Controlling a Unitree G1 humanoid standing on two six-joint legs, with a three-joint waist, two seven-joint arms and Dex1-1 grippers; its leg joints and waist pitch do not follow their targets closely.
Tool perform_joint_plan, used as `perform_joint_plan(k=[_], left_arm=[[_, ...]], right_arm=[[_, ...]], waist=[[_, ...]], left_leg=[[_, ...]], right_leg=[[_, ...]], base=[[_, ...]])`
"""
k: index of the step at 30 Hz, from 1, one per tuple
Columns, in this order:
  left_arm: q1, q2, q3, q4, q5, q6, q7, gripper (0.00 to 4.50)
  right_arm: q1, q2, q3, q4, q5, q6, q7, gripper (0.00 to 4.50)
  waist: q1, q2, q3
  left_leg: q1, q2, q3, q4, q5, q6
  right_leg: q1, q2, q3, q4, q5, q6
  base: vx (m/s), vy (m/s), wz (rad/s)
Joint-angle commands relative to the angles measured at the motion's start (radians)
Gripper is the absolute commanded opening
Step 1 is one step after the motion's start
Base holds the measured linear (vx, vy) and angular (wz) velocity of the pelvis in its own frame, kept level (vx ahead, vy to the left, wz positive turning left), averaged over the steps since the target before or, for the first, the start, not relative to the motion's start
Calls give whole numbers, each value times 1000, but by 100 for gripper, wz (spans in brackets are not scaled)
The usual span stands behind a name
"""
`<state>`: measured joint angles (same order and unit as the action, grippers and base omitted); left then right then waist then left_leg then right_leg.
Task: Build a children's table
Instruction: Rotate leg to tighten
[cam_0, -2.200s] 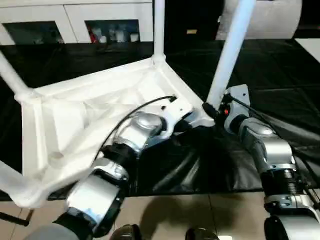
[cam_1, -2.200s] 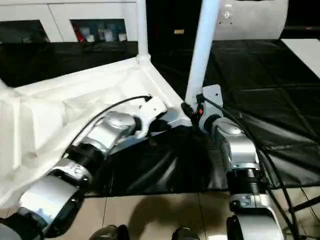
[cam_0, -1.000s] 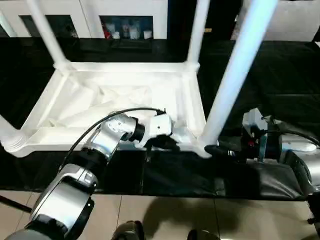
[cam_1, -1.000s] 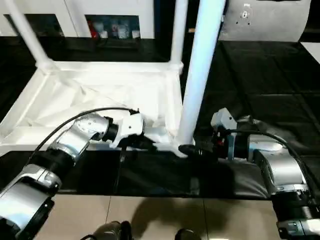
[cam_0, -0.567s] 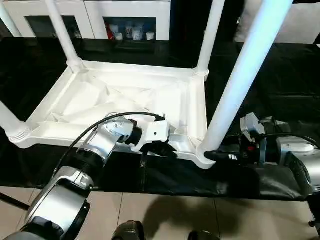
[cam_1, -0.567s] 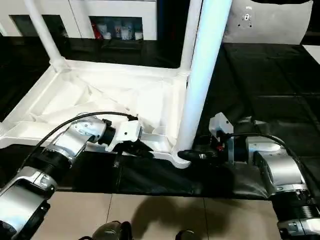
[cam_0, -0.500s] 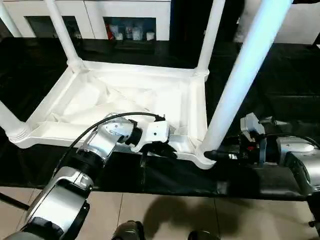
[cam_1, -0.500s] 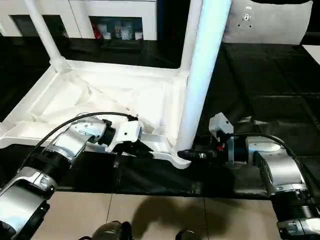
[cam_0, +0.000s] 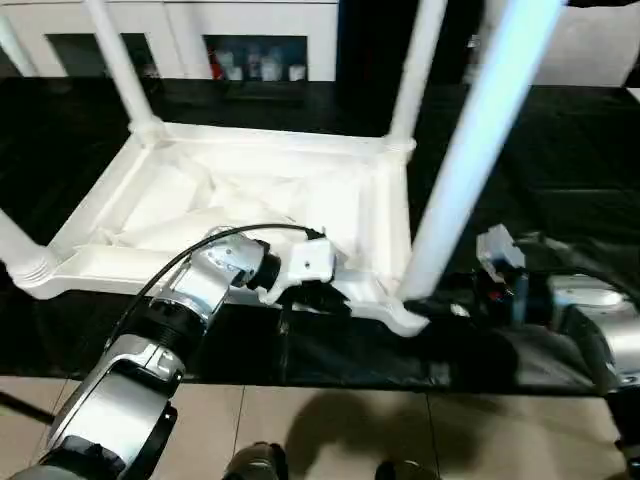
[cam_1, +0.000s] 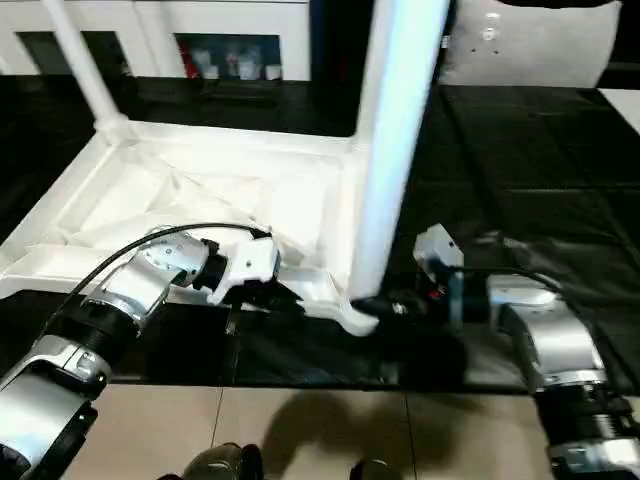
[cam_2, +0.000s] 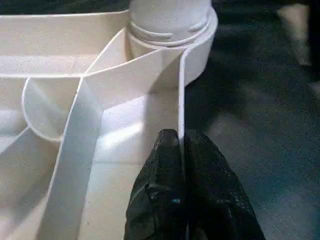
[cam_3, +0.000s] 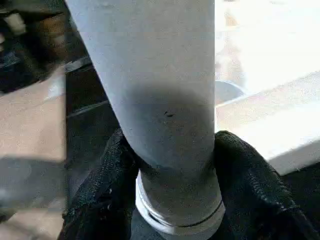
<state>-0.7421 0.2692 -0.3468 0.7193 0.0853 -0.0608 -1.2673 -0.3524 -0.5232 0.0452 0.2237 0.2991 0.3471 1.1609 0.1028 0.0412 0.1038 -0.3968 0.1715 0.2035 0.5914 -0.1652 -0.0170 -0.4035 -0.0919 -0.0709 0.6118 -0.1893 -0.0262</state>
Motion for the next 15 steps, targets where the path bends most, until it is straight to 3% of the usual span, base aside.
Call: perform_joint_plan(k=[1, 3, 4, 5, 6, 8, 11, 15], left_arm=[[-11, -73, -10, -18, -5, 69, 84, 0], [-29, -113, 2, -14, 0, 114, 158, 0], [-33, -124, 7, -13, -1, 127, 177, 0], [-38, -137, 12, -12, -2, 143, 199, 0], [-67, -192, 36, 5, -1, 206, 296, 0], [-80, -213, 46, 14, 1, 228, 337, 0], [-114, -258, 50, 43, 29, 251, 424, 0], [-132, -281, 50, 62, 52, 262, 477, 0]], right_arm=[[-28, 61, 33, -11, -44, 65, -151, 196], [-51, 116, 33, -1, -79, 125, -272, 195], [-57, 130, 30, 4, -84, 139, -300, 194], [-64, 146, 26, 9, -90, 155, -332, 194], [-95, 211, 7, 45, -119, 182, -460, 194], [-106, 234, 2, 61, -130, 180, -502, 193], [-144, 292, -7, 136, -192, 135, -660, 193], [-166, 332, -30, 171, -198, 114, -735, 193]], waist=[[-1, -19, -68], [-19, -19, -61], [-21, -18, -62], [-25, -24, -61], [-33, -23, -60], [-42, -22, -63], [-45, -21, -63], [-45, -14, -72]], left_leg=[[25, 64, -36, -72, -225, 67], [25, 60, -44, -80, -286, 21], [28, 62, -46, -81, -296, 14], [27, 61, -44, -82, -302, 11], [32, 60, -43, -82, -306, 6], [35, 56, -42, -80, -307, -1], [31, 54, -40, -78, -280, 13], [24, 51, -36, -72, -198, 56]], right_leg=[[44, -77, 45, -86, -283, -231], [45, -78, 44, -99, -423, -186], [44, -78, 45, -100, -434, -179], [42, -77, 46, -103, -441, -172], [36, -76, 50, -104, -428, -174], [33, -76, 49, -105, -422, -178], [34, -75, 52, -105, -377, -178], [45, -70, 51, -92, -194, -209]], base=[[0, 0, 0], [0, 0, 0], [0, 0, 0], [0, 0, 0], [0, 0, 0], [0, 0, 0], [0, 0, 0], [0, 0, 0]])
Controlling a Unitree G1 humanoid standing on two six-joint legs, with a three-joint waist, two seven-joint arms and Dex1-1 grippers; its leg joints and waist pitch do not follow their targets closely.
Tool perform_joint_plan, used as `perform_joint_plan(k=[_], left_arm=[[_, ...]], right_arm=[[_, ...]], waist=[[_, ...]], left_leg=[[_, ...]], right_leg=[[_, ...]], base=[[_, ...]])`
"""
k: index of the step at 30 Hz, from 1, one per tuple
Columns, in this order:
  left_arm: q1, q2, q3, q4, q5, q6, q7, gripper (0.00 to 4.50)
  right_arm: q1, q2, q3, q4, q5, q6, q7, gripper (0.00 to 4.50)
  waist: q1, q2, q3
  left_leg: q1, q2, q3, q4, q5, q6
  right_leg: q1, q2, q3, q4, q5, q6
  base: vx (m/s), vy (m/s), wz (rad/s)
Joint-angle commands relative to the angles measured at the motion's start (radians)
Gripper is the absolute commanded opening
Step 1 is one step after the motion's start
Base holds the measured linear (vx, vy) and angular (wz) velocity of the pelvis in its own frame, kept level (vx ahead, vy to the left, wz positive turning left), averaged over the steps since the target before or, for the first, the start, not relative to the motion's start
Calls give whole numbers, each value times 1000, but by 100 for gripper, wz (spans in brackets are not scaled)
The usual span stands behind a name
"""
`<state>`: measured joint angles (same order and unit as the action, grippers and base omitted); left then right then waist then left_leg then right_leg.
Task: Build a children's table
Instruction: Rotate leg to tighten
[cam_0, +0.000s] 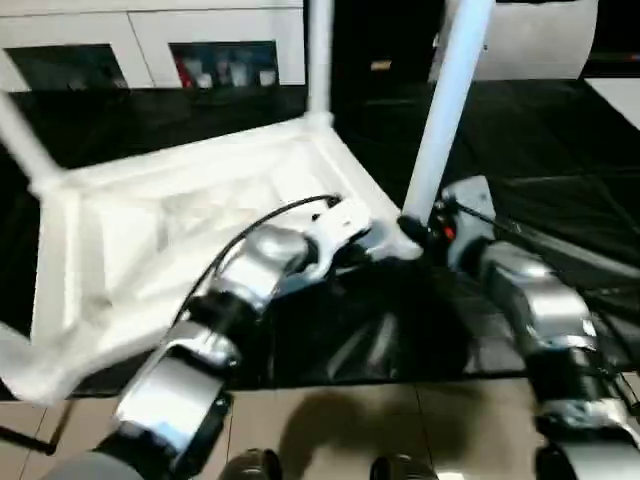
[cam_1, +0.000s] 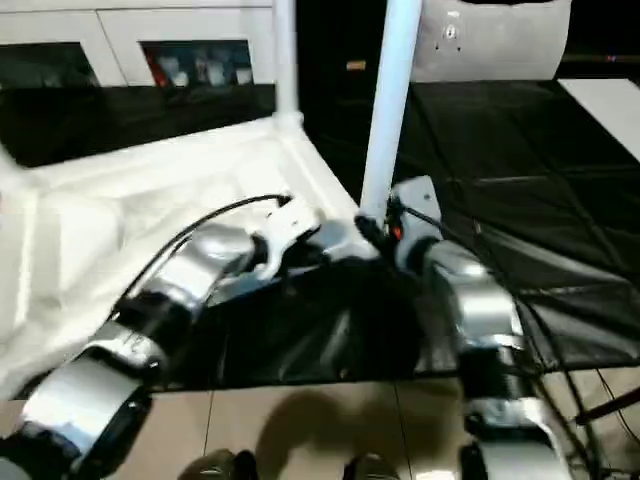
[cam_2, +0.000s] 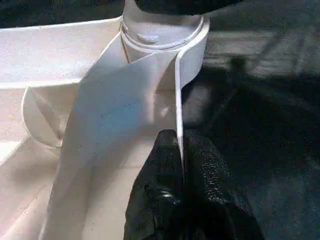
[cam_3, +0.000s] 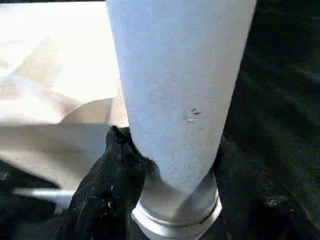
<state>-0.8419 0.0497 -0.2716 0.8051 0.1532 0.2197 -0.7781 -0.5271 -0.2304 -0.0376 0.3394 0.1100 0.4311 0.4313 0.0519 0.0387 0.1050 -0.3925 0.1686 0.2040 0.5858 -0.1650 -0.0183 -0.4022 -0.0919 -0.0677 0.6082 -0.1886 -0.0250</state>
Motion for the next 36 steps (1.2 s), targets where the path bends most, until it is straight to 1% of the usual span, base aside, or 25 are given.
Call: perform_joint_plan(k=[1, 2, 3, 4, 7, 8, 9, 10, 11, 12, 13, 14, 16, 17, 18, 19, 21, 23, 26, 28, 29, 31, 33, 35, 36], left_arm=[[-33, -64, -24, -23, -14, -15, -7, 0], [-32, -65, -23, -22, -13, -11, -2, 0], [-31, -63, -24, -21, -12, -11, -1, 0], [-27, -57, -26, -20, -10, -14, -4, 0], [-23, -48, -30, -19, -7, -24, -11, 0], [-18, -39, -30, -21, -7, -35, -20, 0], [-5, -16, -34, -26, -8, -68, -53, 0], [-3, -10, -35, -26, -8, -74, -60, 0], [0, -2, -38, -26, -6, -81, -68, 0], [5, 10, -41, -25, -4, -93, -82, 0], [14, 37, -47, -23, -3, -116, -115, 0], [16, 44, -48, -22, -3, -121, -124, 0], [26, 71, -56, -21, -8, -150, -176, 0], [31, 90, -66, -20, -7, -174, -215, 0], [33, 100, -72, -18, -5, -187, -234, 0], [33, 100, -72, -18, -5, -187, -234, 0], [34, 123, -85, -13, -5, -220, -289, 0], [37, 134, -90, -11, -12, -261, -326, 0], [42, 162, -101, -5, -31, -369, -416, 0], [41, 167, -103, 0, -31, -391, -426, 0], [43, 180, -115, 2, -35, -427, -474, 0], [47, 187, -121, -3, -43, -435, -514, 0], [54, 195, -128, -15, -54, -430, -562, 0], [60, 202, -134, -21, -57, -453, -590, 0], [62, 203, -136, -21, -56, -465, -596, 0]], right_arm=[[6, 47, 42, 59, 1, 19, -5, 193], [5, 53, 33, 58, 9, 14, 6, 226], [5, 56, 28, 56, 13, 5, 13, 226], [8, 55, 24, 50, 20, -9, 28, 260], [17, 42, 36, 42, 20, -33, 59, 273], [22, 32, 31, 41, 24, -44, 72, 287], [33, 4, 21, 38, 35, -74, 101, 300], [35, -2, 18, 37, 39, -80, 109, 308], [38, -11, 15, 35, 43, -87, 123, 308], [44, -25, 10, 31, 49, -98, 144, 319], [56, -59, -3, 22, 65, -117, 200, 331], [60, -71, -6, 20, 68, -122, 220, 343], [74, -118, -7, 14, 68, -152, 287, 350], [80, -151, -2, 11, 64, -173, 329, 355], [83, -168, 1, 11, 62, -184, 349, 369], [83, -168, 1, 11, 62, -184, 349, 388], [93, -213, 11, -3, 76, -190, 429, 392], [98, -236, 17, -12, 88, -190, 471, 392], [109, -295, 40, -24, 115, -215, 610, 392], [112, -307, 46, -25, 123, -222, 648, 392], [113, -323, 57, -21, 140, -227, 713, 392], [111, -328, 61, -15, 145, -227, 740, 392], [109, -334, 67, -10, 152, -221, 766, 364], [107, -347, 85, -8, 164, -205, 818, 364], [109, -353, 95, -8, 168, -197, 839, 347]], waist=[[7, -13, -74], [9, -8, -74], [8, -9, -74], [9, -10, -74], [10, -10, -69], [9, -13, -67], [12, -11, -69], [12, -12, -70], [12, -10, -72], [13, -11, -74], [13, -11, -74], [16, -12, -76], [17, -12, -78], [21, -1, -76], [22, -5, -76], [23, -6, -75], [32, -3, -72], [39, -3, -72], [43, -5, -74], [46, -6, -74], [48, -6, -75], [50, -5, -74], [54, 0, -77], [55, -1, -79], [55, -5, -79]], left_leg=[[19, 54, -36, -66, -186, 66], [16, 54, -36, -65, -169, 79], [15, 54, -35, -65, -166, 85], [17, 55, -35, -65, -168, 92], [19, 58, -36, -69, -198, 87], [19, 58, -35, -70, -205, 85], [21, 61, -37, -71, -204, 82], [20, 60, -36, -70, -201, 86], [20, 61, -37, -71, -185, 92], [20, 61, -36, -69, -174, 95], [16, 59, -36, -67, -154, 110], [17, 61, -35, -64, -135, 125], [15, 60, -34, -61, -118, 144], [14, 62, -35, -60, -107, 151], [15, 63, -33, -60, -116, 155], [15, 64, -32, -60, -120, 155], [17, 66, -32, -62, -149, 146], [20, 68, -32, -63, -166, 136], [18, 70, -32, -63, -159, 134], [16, 70, -32, -62, -158, 141], [18, 70, -32, -61, -156, 145], [16, 71, -32, -62, -162, 144], [19, 73, -34, -63, -166, 133], [20, 74, -34, -63, -168, 128], [18, 74, -33, -63, -165, 131]], right_leg=[[45, -69, 47, -86, -174, -215], [47, -71, 46, -82, -141, -226], [48, -70, 46, -83, -132, -229], [48, -70, 45, -82, -126, -234], [47, -70, 44, -87, -176, -233], [46, -70, 44, -89, -188, -230], [47, -71, 45, -89, -185, -227], [48, -70, 45, -89, -175, -226], [48, -70, 45, -84, -144, -234], [50, -70, 44, -82, -123, -238], [53, -71, 44, -78, -82, -246], [54, -72, 45, -74, -41, -255], [55, -72, 42, -71, -6, -268], [54, -72, 41, -67, 9, -276], [52, -69, 40, -68, 11, -277], [53, -69, 40, -68, 8, -279], [51, -71, 40, -73, -46, -277], [50, -71, 41, -75, -72, -274], [51, -72, 41, -70, -50, -275], [51, -73, 41, -69, -38, -276], [51, -74, 41, -69, -38, -278], [50, -75, 41, -70, -58, -277], [50, -75, 41, -68, -68, -283], [50, -75, 41, -67, -57, -288], [51, -75, 41, -67, -45, -292]], base=[[0, 0, 0], [0, 0, 0], [0, 0, 0], [0, 0, 0], [0, 0, 0], [0, 0, 0], [0, 0, 0], [0, 0, 0], [0, 0, 0], [0, 0, 0], [0, 0, 0], [0, 0, 0], [0, 0, 0], [0, 0, 0], [0, 0, 0], [0, 0, 0], [0, 0, 0], [0, 0, 0], [0, 0, 0], [0, 0, 0], [0, 0, 0], [0, 0, 0], [0, 0, 0], [0, 0, 0], [0, 0, 0]])
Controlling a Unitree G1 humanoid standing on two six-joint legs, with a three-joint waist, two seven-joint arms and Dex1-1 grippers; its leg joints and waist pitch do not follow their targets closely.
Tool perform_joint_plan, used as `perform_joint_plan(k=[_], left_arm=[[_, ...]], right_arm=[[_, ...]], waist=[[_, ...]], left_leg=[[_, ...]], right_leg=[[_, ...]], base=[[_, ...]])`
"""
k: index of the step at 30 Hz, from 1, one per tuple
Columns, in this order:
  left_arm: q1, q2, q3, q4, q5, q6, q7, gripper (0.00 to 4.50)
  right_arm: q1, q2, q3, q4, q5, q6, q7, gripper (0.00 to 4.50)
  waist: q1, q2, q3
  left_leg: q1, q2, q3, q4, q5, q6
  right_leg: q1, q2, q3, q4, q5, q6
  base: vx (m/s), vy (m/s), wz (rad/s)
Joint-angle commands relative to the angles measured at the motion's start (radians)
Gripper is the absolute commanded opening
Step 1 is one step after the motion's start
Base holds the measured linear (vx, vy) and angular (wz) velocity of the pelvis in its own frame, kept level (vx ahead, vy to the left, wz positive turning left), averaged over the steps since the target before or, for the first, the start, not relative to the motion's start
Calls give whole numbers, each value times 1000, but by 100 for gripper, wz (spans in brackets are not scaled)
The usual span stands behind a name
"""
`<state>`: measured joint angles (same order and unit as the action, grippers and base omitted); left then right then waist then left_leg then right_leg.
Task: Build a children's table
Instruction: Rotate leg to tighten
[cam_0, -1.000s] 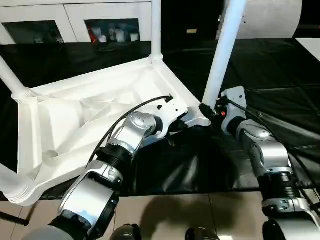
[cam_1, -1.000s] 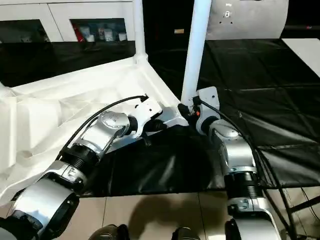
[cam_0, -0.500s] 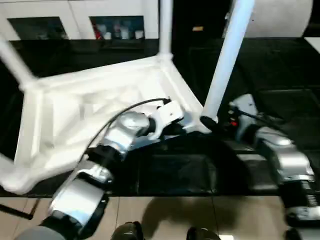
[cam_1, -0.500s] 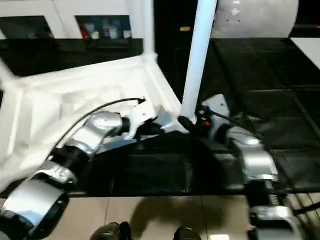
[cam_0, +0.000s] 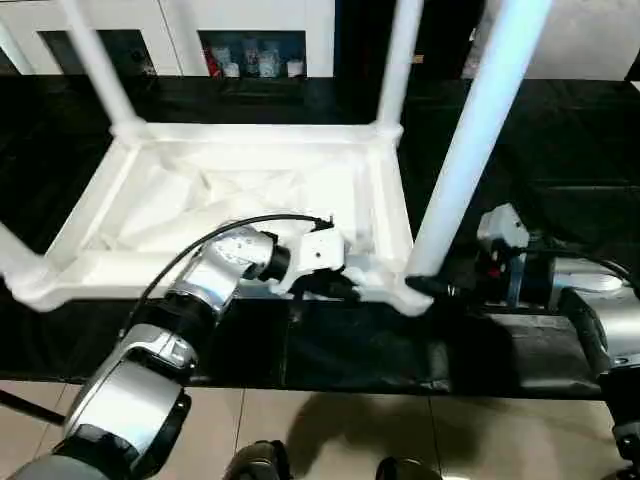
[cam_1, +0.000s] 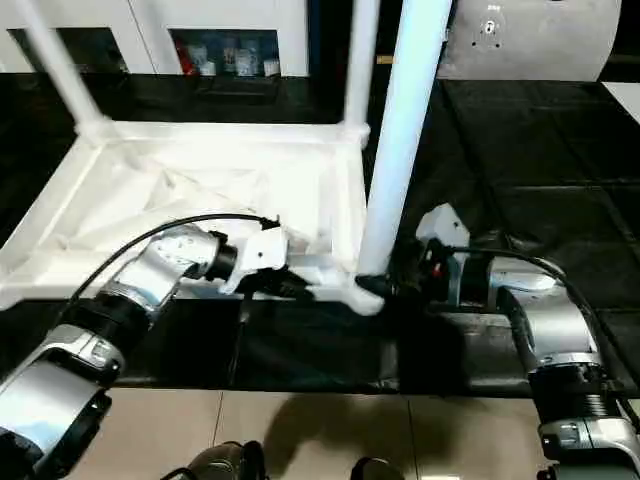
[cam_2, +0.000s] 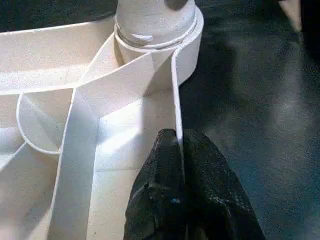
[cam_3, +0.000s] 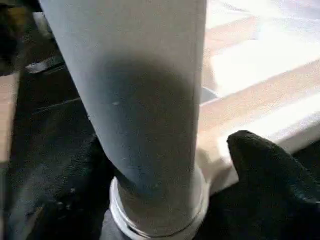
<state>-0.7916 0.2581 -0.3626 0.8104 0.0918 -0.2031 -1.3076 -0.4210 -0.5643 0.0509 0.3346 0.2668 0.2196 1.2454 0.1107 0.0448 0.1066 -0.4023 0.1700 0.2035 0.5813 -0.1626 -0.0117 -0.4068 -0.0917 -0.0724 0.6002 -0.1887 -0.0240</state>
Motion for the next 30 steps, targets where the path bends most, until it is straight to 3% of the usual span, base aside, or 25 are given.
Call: perform_joint_plan(k=[1, 15, 22, 26, 30], left_arm=[[11, -5, -46, -21, 5, -55, -72, 0], [2, 1, -44, 7, 7, -87, -92, 0], [3, -6, -32, 11, 5, -53, -72, 0], [-13, -30, -13, 26, 10, 12, 3, 0], [-33, -87, 8, 27, 9, 125, 104, 0]], right_arm=[[3, -23, 13, -4, 17, 22, 46, 334], [16, -38, 33, -23, 48, 56, 130, 215], [39, -20, 24, -68, 87, 107, 132, 205], [69, -6, 38, -143, 110, 176, 94, 205], [41, 88, 39, -114, 8, 223, -155, 205]], waist=[[-2, -9, -81], [4, -13, -81], [6, -14, -82], [10, -14, -78], [2, -14, -64]], left_leg=[[29, 73, -33, -57, -164, 125], [30, 73, -32, -57, -176, 110], [28, 73, -32, -55, -151, 128], [32, 74, -32, -58, -175, 113], [31, 71, -36, -69, -252, 56]], right_leg=[[55, -75, 46, -57, -39, -294], [52, -76, 47, -59, -84, -282], [53, -76, 47, -56, -55, -284], [51, -77, 48, -63, -117, -275], [43, -78, 49, -77, -276, -241]], base=[[0, 0, 0], [0, 0, 0], [0, 0, 0], [0, 0, 0], [0, 0, 0]])
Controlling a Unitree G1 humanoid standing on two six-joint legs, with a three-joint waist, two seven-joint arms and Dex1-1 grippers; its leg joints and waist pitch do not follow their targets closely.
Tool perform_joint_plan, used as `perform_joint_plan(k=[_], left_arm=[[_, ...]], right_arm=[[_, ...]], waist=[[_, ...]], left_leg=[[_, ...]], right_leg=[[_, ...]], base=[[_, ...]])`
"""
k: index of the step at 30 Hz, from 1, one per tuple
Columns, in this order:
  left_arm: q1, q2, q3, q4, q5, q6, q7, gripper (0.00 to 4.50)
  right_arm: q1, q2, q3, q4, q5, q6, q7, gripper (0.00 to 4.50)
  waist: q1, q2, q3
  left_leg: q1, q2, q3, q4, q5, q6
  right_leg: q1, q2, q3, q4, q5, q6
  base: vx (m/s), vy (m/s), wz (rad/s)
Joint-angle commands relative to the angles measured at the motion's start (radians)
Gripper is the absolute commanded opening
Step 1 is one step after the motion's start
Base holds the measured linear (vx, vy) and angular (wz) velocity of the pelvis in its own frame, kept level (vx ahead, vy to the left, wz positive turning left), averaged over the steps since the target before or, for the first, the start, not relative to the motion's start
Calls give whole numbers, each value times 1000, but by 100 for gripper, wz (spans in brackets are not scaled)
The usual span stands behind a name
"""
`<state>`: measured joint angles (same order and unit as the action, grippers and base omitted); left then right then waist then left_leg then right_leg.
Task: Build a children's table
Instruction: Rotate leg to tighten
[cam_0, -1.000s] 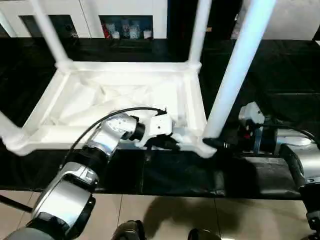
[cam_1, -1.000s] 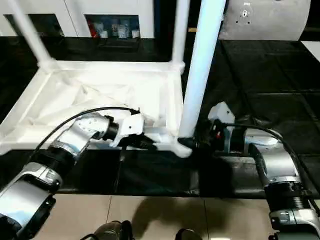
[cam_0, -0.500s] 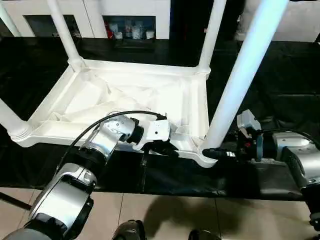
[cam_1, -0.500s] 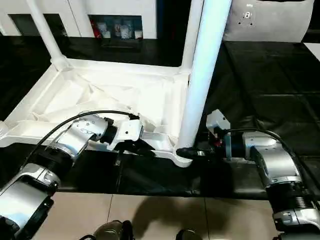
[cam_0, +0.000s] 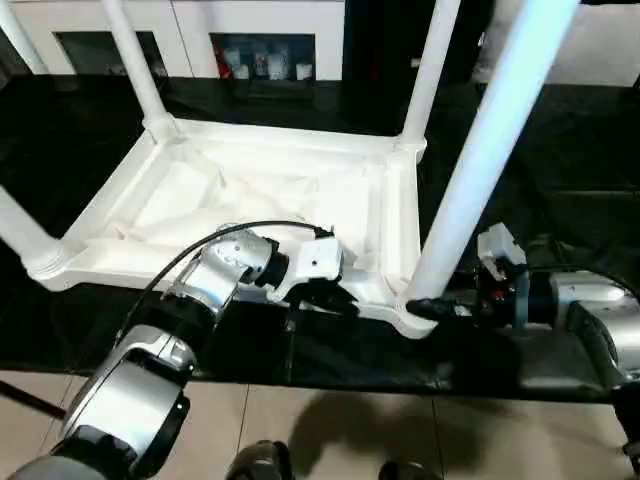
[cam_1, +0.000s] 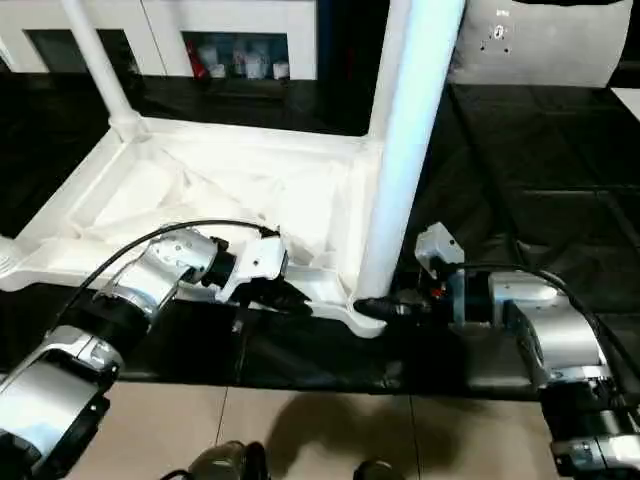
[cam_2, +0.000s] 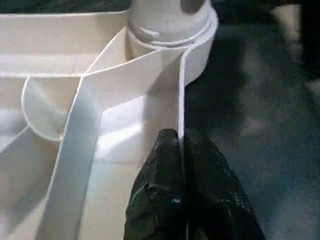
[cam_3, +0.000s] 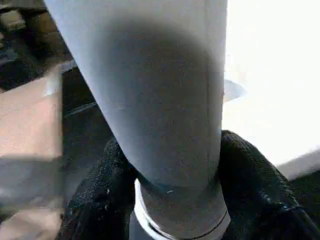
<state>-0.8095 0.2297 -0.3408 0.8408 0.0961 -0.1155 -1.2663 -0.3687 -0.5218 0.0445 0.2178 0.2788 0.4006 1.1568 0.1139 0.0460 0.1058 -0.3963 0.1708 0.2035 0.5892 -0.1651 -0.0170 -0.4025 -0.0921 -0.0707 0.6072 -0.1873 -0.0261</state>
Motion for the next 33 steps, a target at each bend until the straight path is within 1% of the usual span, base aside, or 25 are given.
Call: perform_joint_plan(k=[1, 2, 3, 4, 5, 6, 7, 8, 9, 10, 11, 12, 13, 14, 15, 16, 18, 19, 21, 24, 28, 29, 30, 32, 33], left_arm=[[-19, -82, -7, -7, 0, 65, 91, 0], [-20, -92, -5, -9, -2, 78, 103, 0], [-28, -126, 5, -7, -6, 106, 144, 0], [-28, -126, 5, -7, -6, 106, 144, 0], [-28, -126, 5, -7, -6, 106, 144, 0], [-29, -132, 7, -8, -6, 113, 152, 0], [-61, -191, 32, 26, 6, 181, 292, 0], [-75, -214, 44, 40, 11, 211, 351, 0], [-87, -236, 53, 53, 18, 230, 406, 0], [-94, -247, 56, 61, 25, 237, 434, 0], [-99, -255, 55, 69, 34, 231, 455, 0], [-99, -258, 50, 72, 39, 224, 456, 0], [-99, -258, 50, 72, 39, 223, 456, 0], [-98, -259, 48, 71, 41, 220, 454, 0], [-94, -257, 47, 65, 41, 222, 449, 0], [-89, -251, 45, 58, 42, 222, 439, 0], [-85, -240, 45, 51, 46, 221, 429, 0], [-85, -239, 46, 53, 50, 223, 435, 0], [-86, -232, 47, 56, 55, 221, 436, 0], [-81, -200, 39, 58, 59, 193, 398, 0], [-69, -176, 32, 53, 58, 155, 352, 0], [-66, -169, 30, 52, 58, 147, 339, 0], [-61, -159, 27, 51, 57, 133, 318, 0], [-45, -122, 13, 52, 61, 80, 256, 0], [-37, -93, 9, 60, 58, 13, 221, 0]], right_arm=[[-31, 85, 33, 26, -25, 78, -158, 205], [-39, 103, 27, 35, -35, 95, -198, 204], [-72, 164, -2, 71, -48, 166, -327, 203], [-72, 164, -2, 71, -48, 166, -327, 202], [-72, 164, -2, 71, -48, 166, -327, 202], [-75, 176, -9, 71, -48, 186, -355, 202], [-130, 256, -27, 150, -114, 204, -559, 202], [-149, 284, -33, 180, -142, 205, -631, 202], [-166, 314, -43, 210, -163, 194, -701, 202], [-173, 331, -50, 224, -168, 184, -733, 202], [-179, 347, -52, 236, -173, 162, -756, 202], [-182, 355, -52, 240, -174, 139, -762, 202], [-182, 355, -52, 240, -174, 137, -762, 202], [-183, 359, -53, 239, -175, 127, -764, 253], [-181, 360, -54, 230, -169, 120, -752, 266], [-177, 357, -58, 218, -161, 111, -737, 266], [-170, 349, -65, 205, -153, 94, -718, 286], [-171, 353, -71, 209, -157, 87, -725, 301], [-168, 351, -81, 212, -158, 72, -730, 314], [-143, 309, -79, 189, -140, 12, -663, 346], [-127, 274, -74, 170, -138, -26, -612, 370], [-123, 264, -73, 168, -138, -35, -597, 393], [-117, 248, -71, 164, -137, -50, -573, 393], [-94, 193, -70, 145, -117, -87, -471, 403], [-72, 137, -62, 124, -101, -120, -363, 425]], waist=[[-8, -17, -60], [-13, -18, -58], [-24, -13, -59], [-31, -15, -58], [-39, -16, -59], [-40, -13, -61], [-47, -13, -63], [-61, -13, -64], [-65, -14, -63], [-70, -19, -66], [-68, -18, -64], [-67, -15, -67], [-66, -15, -70], [-67, -16, -71], [-66, -17, -72], [-66, -16, -75], [-57, -16, -79], [-55, -15, -79], [-53, -15, -79], [-49, -15, -79], [-46, -15, -81], [-47, -14, -81], [-45, -16, -81], [-43, -15, -82], [-33, -15, -82]], left_leg=[[30, 67, -39, -80, -285, 34], [30, 64, -40, -81, -303, 25], [29, 65, -48, -84, -320, 0], [30, 64, -46, -86, -327, -3], [27, 63, -51, -89, -339, -9], [32, 64, -49, -88, -343, -8], [33, 66, -47, -88, -330, -8], [27, 60, -46, -88, -325, -17], [30, 58, -47, -87, -332, -24], [37, 55, -43, -82, -330, -26], [33, 55, -44, -82, -313, -10], [32, 55, -41, -81, -294, 4], [31, 57, -41, -81, -282, 11], [30, 56, -39, -81, -267, 19], [27, 54, -37, -79, -240, 37], [26, 53, -36, -76, -222, 53], [24, 54, -34, -73, -175, 77], [24, 55, -34, -73, -167, 81], [25, 57, -34, -73, -160, 90], [27, 57, -33, -74, -184, 87], [26, 59, -34, -73, -175, 93], [25, 59, -33, -73, -170, 94], [26, 60, -33, -72, -169, 96], [25, 60, -33, -71, -169, 100], [27, 63, -30, -68, -161, 115]], right_leg=[[38, -82, 48, -93, -364, -215], [37, -81, 47, -97, -405, -202], [39, -84, 48, -100, -455, -179], [36, -80, 48, -100, -448, -180], [40, -81, 46, -101, -447, -172], [38, -81, 48, -105, -438, -171], [36, -80, 51, -101, -388, -183], [36, -74, 48, -94, -356, -202], [35, -75, 47, -95, -373, -201], [31, -77, 49, -102, -386, -199], [36, -79, 50, -107, -384, -192], [38, -78, 51, -105, -352, -189], [40, -77, 51, -103, -324, -192], [41, -74, 51, -101, -291, -195], [44, -73, 51, -96, -238, -204], [48, -73, 51, -94, -211, -212], [51, -74, 50, -89, -155, -229], [51, -74, 49, -87, -144, -232], [52, -73, 47, -85, -125, -243], [53, -74, 47, -88, -154, -240], [54, -73, 47, -86, -135, -243], [54, -73, 47, -83, -123, -249], [56, -74, 47, -83, -121, -251], [55, -75, 47, -83, -119, -252], [55, -74, 48, -81, -92, -255]], base=[[0, 0, 0], [0, 0, 0], [0, 0, 0], [0, 0, 0], [0, 0, 0], [0, 0, 0], [0, 0, 0], [0, 0, 0], [0, 0, 0], [0, 0, 0], [0, 0, 0], [0, 0, 0], [0, 0, 0], [0, 0, 0], [0, 0, 0], [0, 0, 0], [0, 0, 0], [0, 0, 0], [0, 0, 0], [0, 0, 0], [0, 0, 0], [0, 0, 0], [0, 0, 0], [0, 0, 0], [0, 0, 0]])
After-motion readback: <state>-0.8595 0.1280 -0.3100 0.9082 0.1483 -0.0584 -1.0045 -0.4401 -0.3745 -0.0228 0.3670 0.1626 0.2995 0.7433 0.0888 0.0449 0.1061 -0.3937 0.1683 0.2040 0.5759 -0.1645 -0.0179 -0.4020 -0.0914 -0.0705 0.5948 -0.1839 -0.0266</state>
